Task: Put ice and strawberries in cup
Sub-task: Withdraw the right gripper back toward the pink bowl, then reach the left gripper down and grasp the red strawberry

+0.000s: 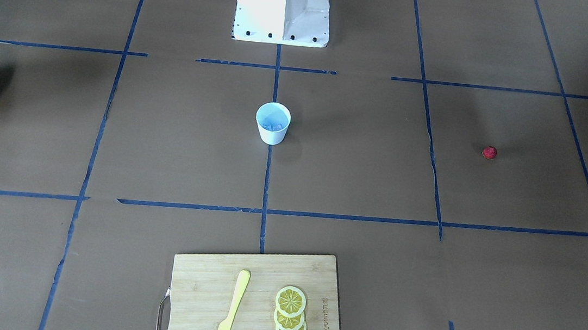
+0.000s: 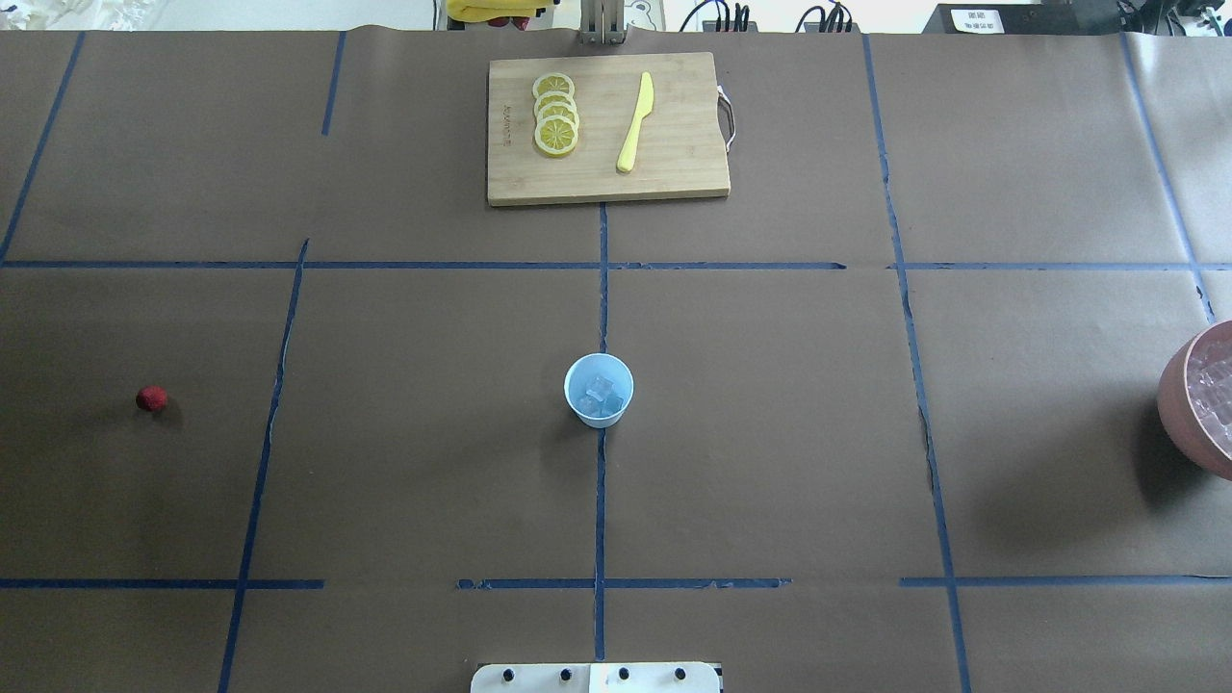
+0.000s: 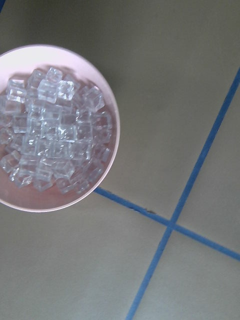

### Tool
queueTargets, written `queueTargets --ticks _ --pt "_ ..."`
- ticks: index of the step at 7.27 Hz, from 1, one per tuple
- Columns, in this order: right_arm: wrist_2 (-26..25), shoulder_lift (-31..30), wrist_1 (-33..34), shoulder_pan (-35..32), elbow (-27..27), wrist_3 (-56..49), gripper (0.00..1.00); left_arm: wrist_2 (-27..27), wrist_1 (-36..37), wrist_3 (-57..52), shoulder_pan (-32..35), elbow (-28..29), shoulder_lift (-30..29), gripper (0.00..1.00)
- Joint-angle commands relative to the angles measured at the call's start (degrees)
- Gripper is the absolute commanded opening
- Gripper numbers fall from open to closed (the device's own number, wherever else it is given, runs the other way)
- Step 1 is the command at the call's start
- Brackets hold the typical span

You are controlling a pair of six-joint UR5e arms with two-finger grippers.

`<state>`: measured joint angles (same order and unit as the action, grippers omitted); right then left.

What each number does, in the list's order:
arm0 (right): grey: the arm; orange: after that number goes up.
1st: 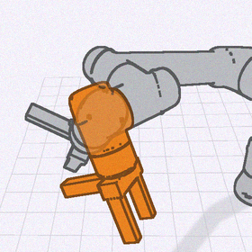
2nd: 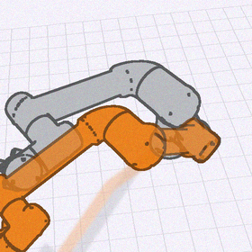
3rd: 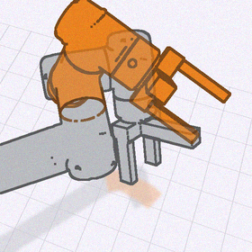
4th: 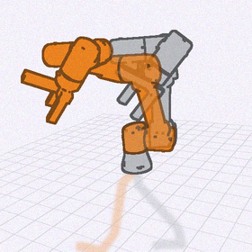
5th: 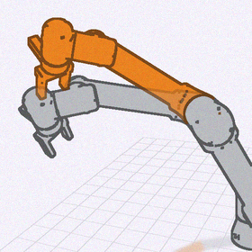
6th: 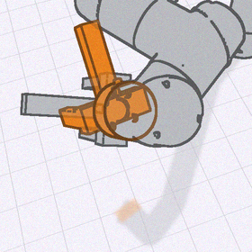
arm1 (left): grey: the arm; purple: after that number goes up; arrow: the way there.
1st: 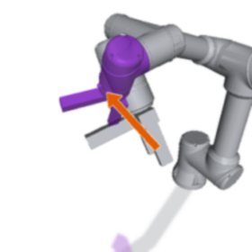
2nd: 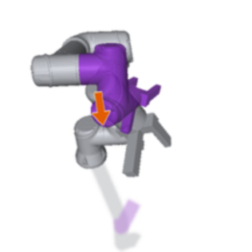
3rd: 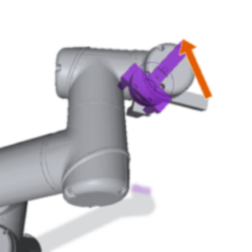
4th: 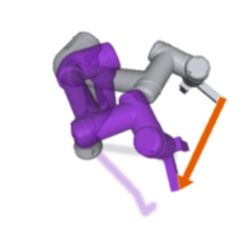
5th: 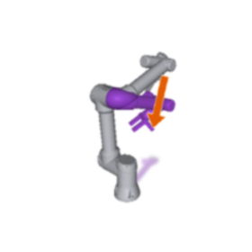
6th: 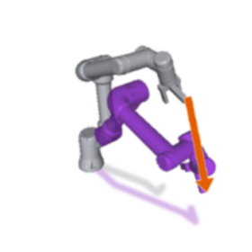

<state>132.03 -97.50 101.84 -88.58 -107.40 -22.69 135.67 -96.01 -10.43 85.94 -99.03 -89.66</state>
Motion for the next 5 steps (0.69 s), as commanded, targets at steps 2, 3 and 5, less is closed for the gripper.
queueTargets --ticks 2,3,5 --pt "0.2 -1.4 -0.2 -2.0 0.6 4.2 0.99 -0.1 -1.4 21.3 -11.2 -4.7 0.3 1.0" --pt "0.2 -1.5 -0.2 -2.0 0.4 4.2 0.99 -0.6 -7.0 30.5 -15.4 -5.2 2.0 1.0" --pt "0.2 -1.5 -0.2 -2.0 0.5 4.2 0.99 -4.2 -19.1 43.9 -24.2 -4.5 5.2 1.0"
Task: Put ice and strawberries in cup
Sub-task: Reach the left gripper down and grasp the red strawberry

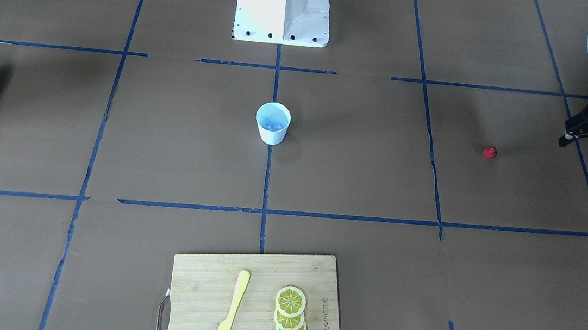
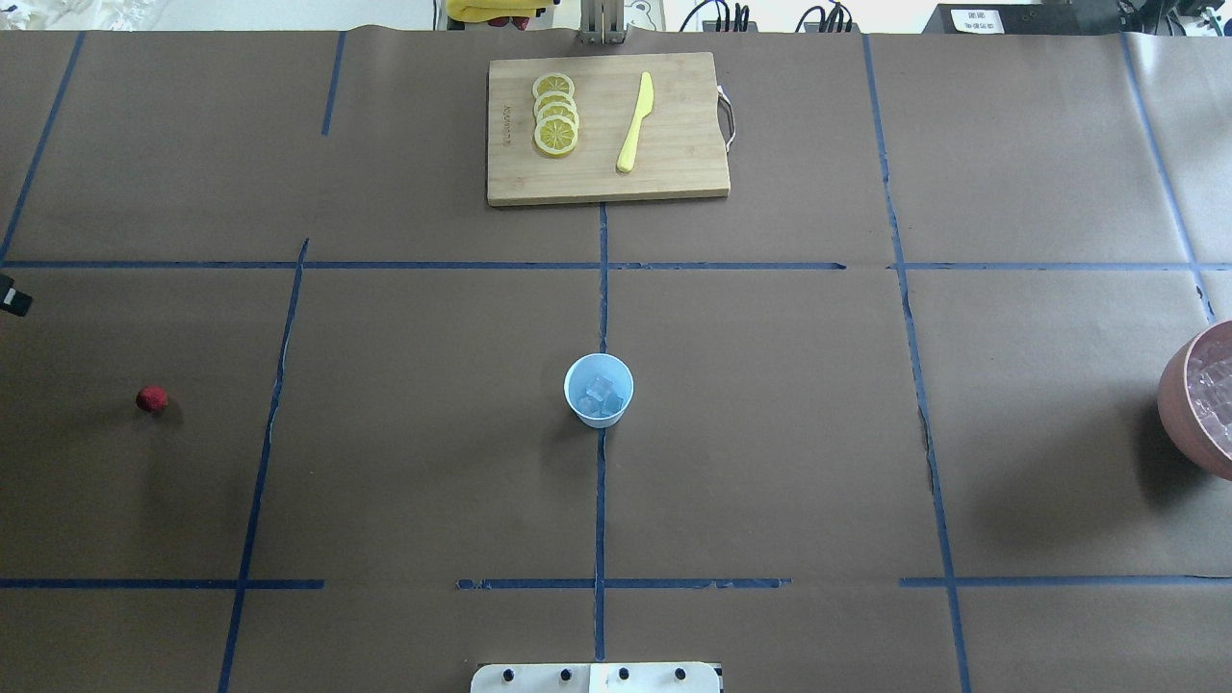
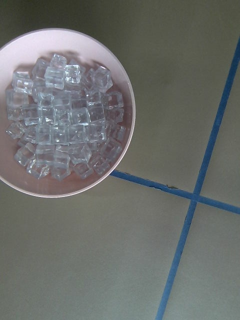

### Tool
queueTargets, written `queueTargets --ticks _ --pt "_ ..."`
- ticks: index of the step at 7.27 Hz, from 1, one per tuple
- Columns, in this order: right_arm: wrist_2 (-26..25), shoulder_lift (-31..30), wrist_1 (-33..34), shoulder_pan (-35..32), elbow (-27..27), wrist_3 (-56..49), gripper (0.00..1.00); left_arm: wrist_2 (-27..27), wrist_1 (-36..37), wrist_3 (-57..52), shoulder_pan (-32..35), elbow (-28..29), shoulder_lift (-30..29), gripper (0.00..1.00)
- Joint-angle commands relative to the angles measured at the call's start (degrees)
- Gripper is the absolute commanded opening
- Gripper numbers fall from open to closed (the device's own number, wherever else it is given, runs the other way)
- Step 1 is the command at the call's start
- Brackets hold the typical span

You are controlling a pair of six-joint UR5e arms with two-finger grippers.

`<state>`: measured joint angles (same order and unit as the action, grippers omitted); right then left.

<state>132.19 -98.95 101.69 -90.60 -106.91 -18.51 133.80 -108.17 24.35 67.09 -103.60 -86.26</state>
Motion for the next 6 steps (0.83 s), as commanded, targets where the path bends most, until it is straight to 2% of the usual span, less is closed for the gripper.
queueTargets --ticks 1,5,6 --pt "0.0 0.0 0.0 0.0 0.0 0.1 0.99 -6.2 -12.0 14.4 -9.9 0.4 3.3 1.0" --pt "0.0 0.0 0.0 0.0 0.0 0.1 0.99 -14.7 -13.6 22.9 -19.5 0.6 3.4 1.0" --pt "0.0 0.0 0.0 0.0 0.0 0.1 0.99 -16.1 -16.2 23.5 -20.2 1.5 3.4 1.0"
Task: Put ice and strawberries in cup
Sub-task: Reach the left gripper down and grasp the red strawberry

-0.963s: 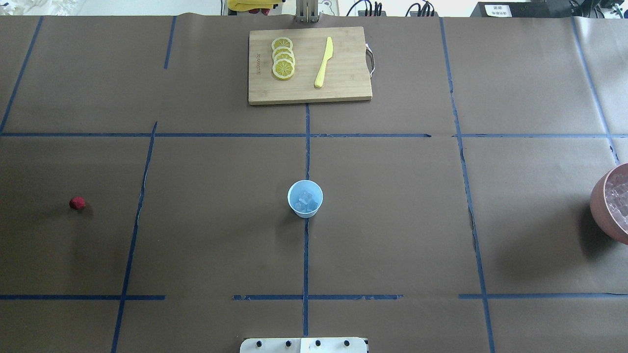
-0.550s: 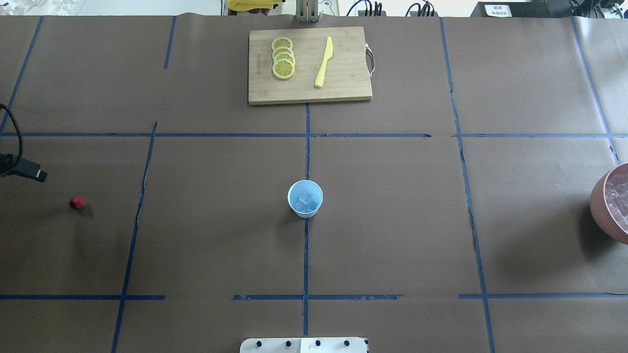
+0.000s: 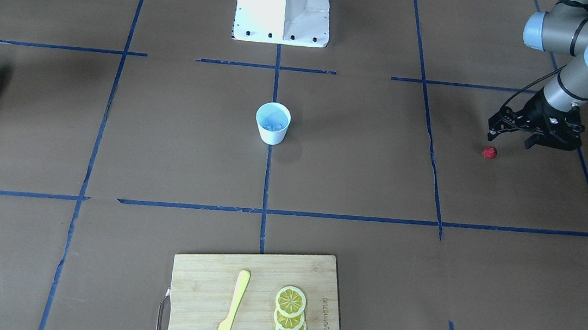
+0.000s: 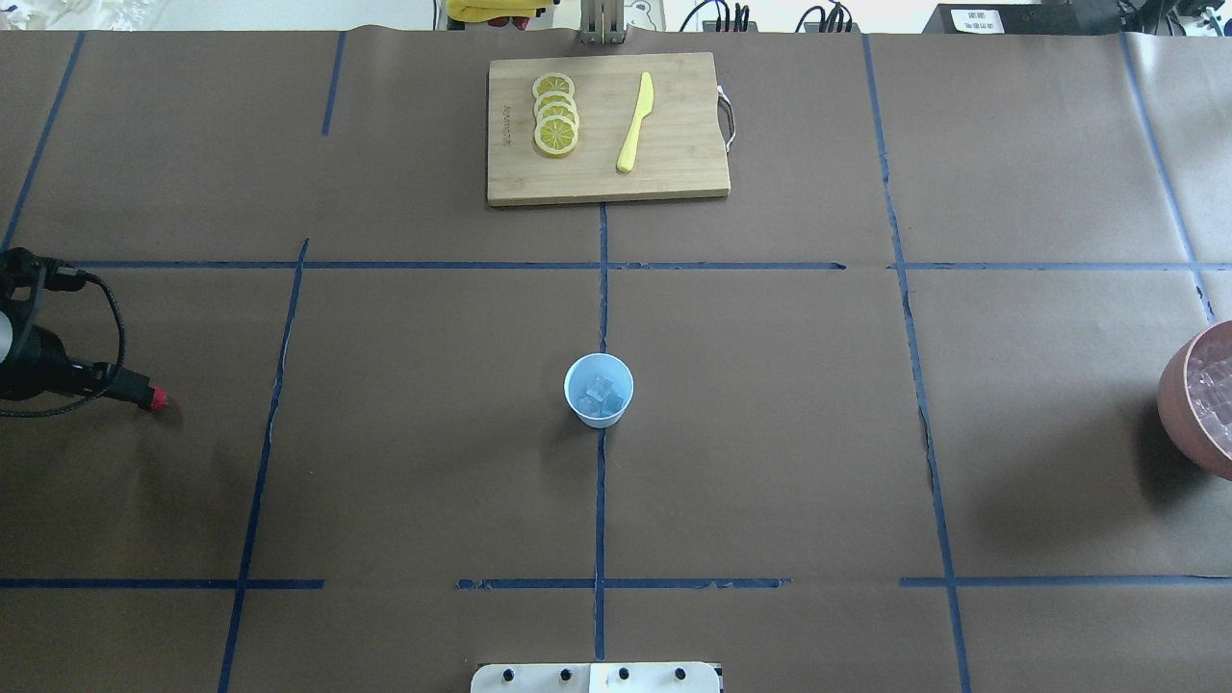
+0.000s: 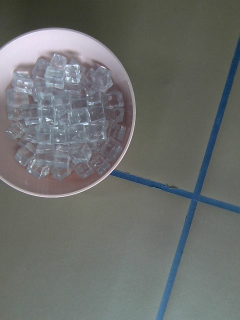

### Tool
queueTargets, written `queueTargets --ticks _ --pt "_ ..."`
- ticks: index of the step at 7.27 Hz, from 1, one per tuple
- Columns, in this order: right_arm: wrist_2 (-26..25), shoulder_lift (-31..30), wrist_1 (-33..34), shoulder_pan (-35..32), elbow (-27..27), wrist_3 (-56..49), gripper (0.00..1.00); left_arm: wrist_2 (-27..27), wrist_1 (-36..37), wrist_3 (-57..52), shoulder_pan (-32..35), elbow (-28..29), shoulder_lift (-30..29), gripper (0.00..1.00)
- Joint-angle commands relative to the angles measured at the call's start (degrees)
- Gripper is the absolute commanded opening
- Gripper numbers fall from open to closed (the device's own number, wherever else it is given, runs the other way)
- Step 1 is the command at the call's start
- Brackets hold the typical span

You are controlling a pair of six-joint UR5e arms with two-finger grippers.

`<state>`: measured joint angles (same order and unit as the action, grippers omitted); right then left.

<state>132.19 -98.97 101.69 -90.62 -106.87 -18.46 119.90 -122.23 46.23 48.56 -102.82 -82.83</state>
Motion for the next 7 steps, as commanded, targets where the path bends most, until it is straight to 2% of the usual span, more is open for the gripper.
queueTargets --ticks 1,5,6,7 --pt "0.0 0.0 0.0 0.0 0.0 0.0 0.99 -2.3 -4.2 3.1 -2.0 2.4 -0.5 0.99" --pt "0.0 0.0 0.0 0.0 0.0 0.0 0.99 -4.4 -5.1 4.5 -3.6 5.6 -2.9 0.95" --pt "0.0 0.0 0.0 0.0 0.0 0.0 0.99 -4.3 -5.1 4.2 -3.6 5.5 -3.0 0.9" --pt "0.0 0.0 0.0 0.0 0.0 0.0 0.99 -4.3 -5.0 4.2 -3.6 5.4 -2.9 0.78"
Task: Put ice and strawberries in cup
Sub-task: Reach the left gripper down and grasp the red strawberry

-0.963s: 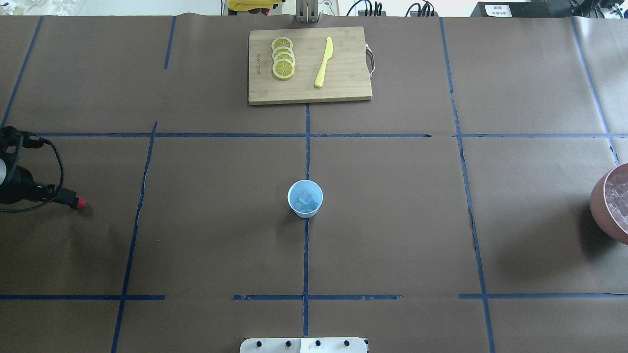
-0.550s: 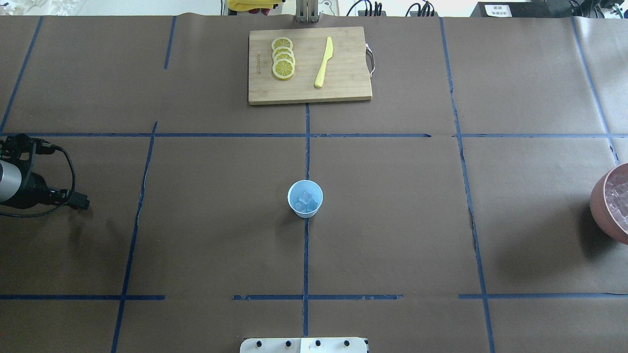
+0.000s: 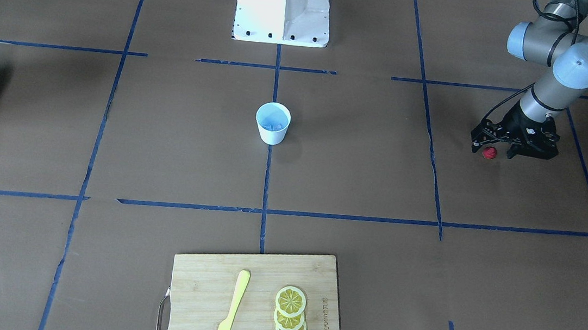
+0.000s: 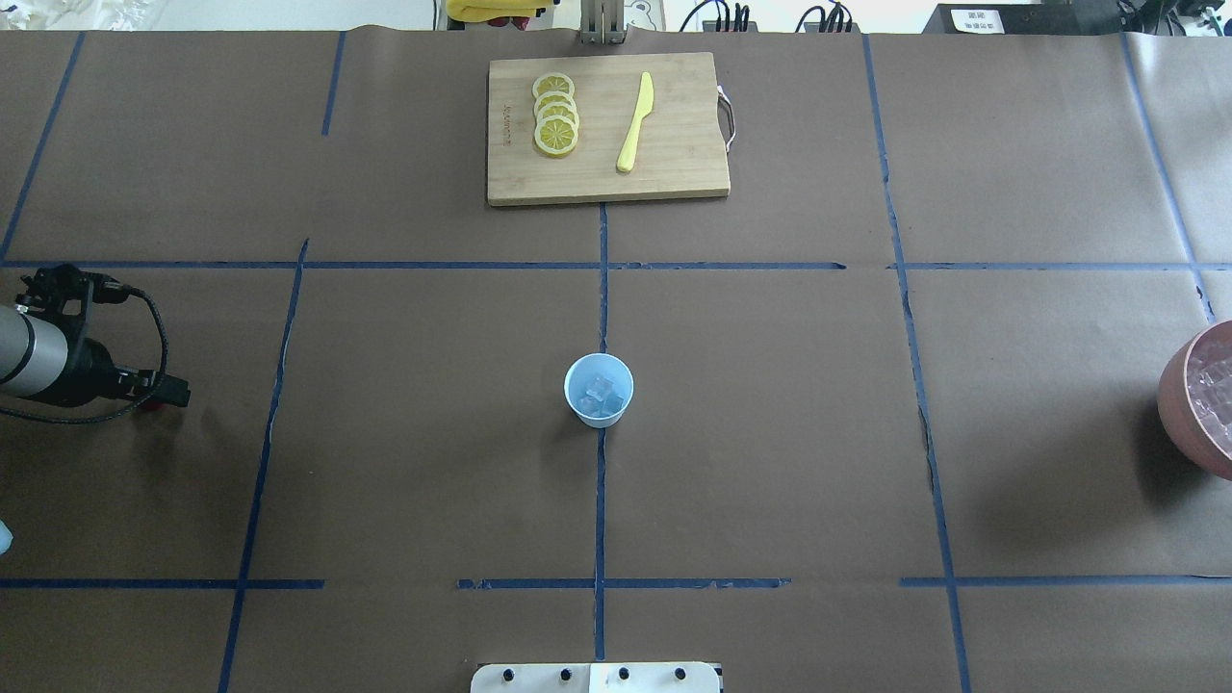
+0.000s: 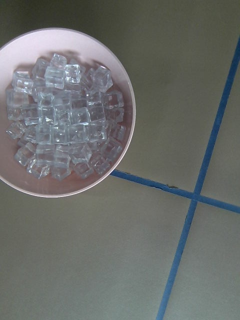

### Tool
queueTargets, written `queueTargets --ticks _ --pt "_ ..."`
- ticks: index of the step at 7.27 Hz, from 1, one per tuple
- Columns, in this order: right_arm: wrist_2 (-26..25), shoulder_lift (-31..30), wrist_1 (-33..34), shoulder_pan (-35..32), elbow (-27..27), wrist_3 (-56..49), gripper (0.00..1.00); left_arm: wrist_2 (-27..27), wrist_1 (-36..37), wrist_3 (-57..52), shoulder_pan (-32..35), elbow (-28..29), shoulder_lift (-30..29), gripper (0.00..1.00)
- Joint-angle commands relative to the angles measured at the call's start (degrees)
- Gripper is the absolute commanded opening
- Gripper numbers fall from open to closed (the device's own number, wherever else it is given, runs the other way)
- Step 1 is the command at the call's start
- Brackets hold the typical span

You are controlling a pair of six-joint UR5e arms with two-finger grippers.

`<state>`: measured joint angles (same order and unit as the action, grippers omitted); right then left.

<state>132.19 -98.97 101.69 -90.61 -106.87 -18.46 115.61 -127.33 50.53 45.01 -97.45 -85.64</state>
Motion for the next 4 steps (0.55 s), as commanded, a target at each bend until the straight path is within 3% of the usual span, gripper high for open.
queueTargets --ticks 1,3,4 --pt "0.0 0.0 0.0 0.0 -0.1 0.0 0.99 0.3 0.1 0.0 -0.1 -0.2 0.0 0.58" --pt "0.0 0.0 0.0 0.0 -0.2 0.0 0.99 0.5 0.1 0.0 -0.1 -0.7 0.4 0.07" --pt "0.0 0.0 0.0 0.0 -0.2 0.1 0.99 0.6 0.2 0.0 0.0 -1.0 0.4 0.0"
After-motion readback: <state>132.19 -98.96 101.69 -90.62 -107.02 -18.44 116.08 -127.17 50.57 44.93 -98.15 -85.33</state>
